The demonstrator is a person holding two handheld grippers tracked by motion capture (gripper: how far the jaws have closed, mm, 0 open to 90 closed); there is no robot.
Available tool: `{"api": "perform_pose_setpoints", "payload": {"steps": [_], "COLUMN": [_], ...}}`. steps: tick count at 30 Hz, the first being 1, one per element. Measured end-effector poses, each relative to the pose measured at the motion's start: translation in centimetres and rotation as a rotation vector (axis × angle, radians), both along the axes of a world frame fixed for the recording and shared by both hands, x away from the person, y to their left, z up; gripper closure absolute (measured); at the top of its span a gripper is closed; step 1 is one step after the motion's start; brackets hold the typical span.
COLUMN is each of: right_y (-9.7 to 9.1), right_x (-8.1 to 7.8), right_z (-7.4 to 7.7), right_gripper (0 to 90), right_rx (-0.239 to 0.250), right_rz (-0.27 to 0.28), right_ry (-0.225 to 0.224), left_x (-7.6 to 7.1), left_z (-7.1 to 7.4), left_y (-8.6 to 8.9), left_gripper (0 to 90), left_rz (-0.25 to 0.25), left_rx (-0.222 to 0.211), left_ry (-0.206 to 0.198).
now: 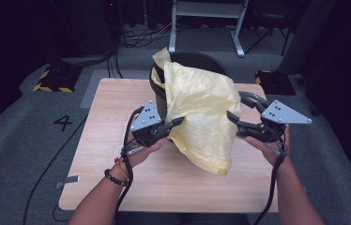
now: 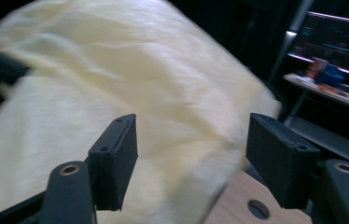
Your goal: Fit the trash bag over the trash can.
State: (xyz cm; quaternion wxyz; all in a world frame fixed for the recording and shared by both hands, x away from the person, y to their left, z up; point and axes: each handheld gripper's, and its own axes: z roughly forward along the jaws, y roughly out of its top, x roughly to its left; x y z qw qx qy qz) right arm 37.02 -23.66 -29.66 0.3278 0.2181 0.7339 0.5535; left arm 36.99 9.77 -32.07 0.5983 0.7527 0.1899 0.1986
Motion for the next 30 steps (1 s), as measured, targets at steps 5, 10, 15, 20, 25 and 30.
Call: {"api": "perform_pose_setpoints", "payload": {"steps": [5,10,15,20,25,30], "right_y": [1.1,1.1,1.4,2.4,4.4,5.5], "right_x": [-0.6,-0.9,-2.0,-3.3,-4.1,-3.4], "right_z": [-0.1,-0.5,-1.2,-1.7,-2.7,-3.2], "right_gripper": [36.7,33.9,31.1,30.6,28.4,26.0], "right_rx": [-0.023,-0.025,-0.084,-0.13,-0.225,-0.269], "right_rz": [0.095,0.158,0.241,0.279,0.246,0.162], "right_ry": [-0.022,-0.018,-0.046,-0.071,-0.127,-0.163], "left_x": [0.8,1.8,2.2,2.0,1.3,0.6], "left_z": [0.5,0.2,0.1,0.2,0.2,0.4], "left_y": [-0.6,-0.4,0.0,-0.1,0.0,0.1], "left_gripper": [90.0,89.9,89.9,89.9,89.9,89.9], "left_rz": [0.023,0.067,0.092,0.098,0.064,0.008], "left_rx": [-0.005,-0.023,-0.04,-0.028,-0.029,-0.044], "left_ry": [-0.003,0.027,0.041,0.031,0.022,0.018]}}
